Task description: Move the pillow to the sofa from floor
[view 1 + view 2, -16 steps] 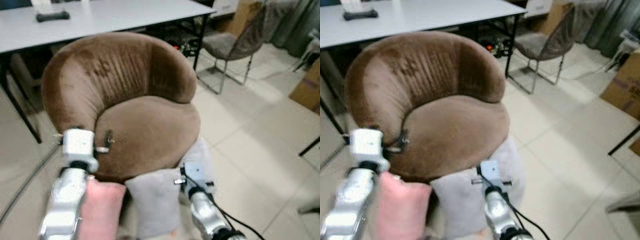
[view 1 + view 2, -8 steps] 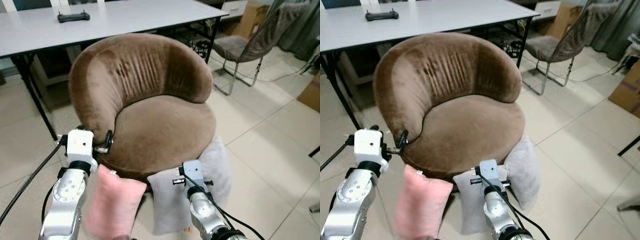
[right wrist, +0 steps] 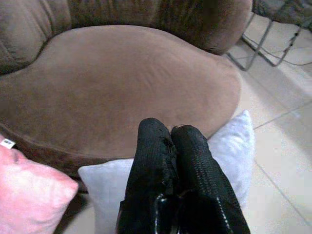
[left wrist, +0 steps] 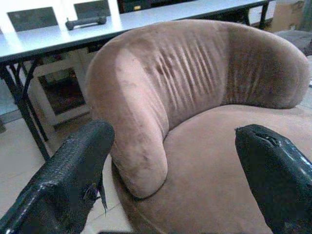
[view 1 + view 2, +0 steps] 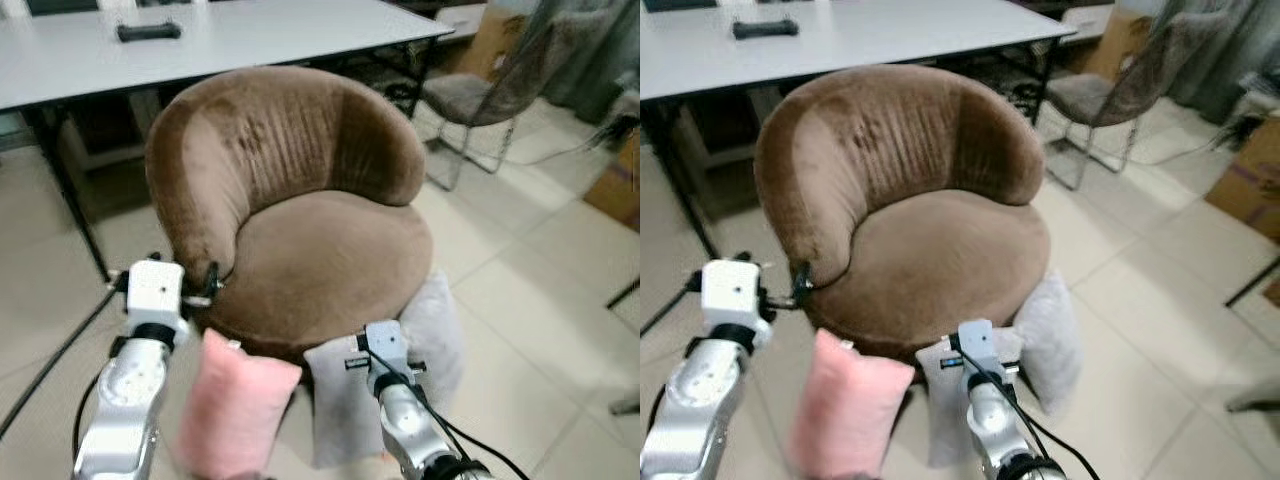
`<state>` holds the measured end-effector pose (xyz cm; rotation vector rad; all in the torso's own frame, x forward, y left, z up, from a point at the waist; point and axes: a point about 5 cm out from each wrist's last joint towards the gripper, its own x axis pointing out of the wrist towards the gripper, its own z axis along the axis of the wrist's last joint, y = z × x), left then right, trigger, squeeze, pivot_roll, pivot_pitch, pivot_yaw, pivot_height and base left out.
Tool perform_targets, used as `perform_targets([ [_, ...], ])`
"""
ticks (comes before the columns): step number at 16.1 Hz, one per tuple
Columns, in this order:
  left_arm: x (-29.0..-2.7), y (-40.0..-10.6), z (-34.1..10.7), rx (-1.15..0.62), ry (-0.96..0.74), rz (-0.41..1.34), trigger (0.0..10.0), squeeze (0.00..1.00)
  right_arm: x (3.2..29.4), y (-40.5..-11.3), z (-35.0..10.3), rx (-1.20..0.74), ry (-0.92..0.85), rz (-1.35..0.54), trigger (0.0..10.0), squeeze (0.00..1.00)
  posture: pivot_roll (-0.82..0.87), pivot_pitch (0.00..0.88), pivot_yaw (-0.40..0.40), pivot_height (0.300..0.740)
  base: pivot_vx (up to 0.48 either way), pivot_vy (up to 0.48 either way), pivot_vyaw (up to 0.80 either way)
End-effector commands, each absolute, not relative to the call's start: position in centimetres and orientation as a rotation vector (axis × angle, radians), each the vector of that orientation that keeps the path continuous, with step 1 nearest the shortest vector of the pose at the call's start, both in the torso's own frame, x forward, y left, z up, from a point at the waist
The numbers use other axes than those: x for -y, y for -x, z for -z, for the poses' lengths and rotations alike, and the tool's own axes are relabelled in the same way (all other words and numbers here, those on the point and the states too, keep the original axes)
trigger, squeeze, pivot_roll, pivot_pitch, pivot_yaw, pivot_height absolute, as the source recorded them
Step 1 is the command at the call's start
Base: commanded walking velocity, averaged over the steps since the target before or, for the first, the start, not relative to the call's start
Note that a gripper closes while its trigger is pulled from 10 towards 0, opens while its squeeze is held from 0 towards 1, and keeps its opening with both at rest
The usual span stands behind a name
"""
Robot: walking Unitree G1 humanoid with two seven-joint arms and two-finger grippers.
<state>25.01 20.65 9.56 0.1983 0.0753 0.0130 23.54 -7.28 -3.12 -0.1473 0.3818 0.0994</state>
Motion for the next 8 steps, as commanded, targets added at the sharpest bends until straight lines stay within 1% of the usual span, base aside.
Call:
perform_targets([
  [1, -19.87, -25.12, -9.72, -0.069, -0.198, 0.012, 10.0, 0.0, 5.34, -21.67, 3.89, -0.428, 0.103, -0.121, 10.0, 0.0, 0.05, 0.0, -0.02, 0.74, 0.0, 0.27, 0.0],
  [6, -19.9, -24.87, -9.65, -0.074, -0.193, 0.013, 10.0, 0.0, 5.35, -21.59, 3.94, -0.43, 0.104, -0.12, 10.0, 0.0, 0.05, 0.0, -0.019, 0.74, 0.0, 0.268, 0.0],
  [8, -19.9, -24.85, -9.65, -0.075, -0.193, 0.015, 10.0, 0.0, 5.35, -21.58, 3.95, -0.431, 0.105, -0.12, 10.0, 0.0, 0.05, 0.0, -0.019, 0.74, 0.0, 0.324, 0.0],
])
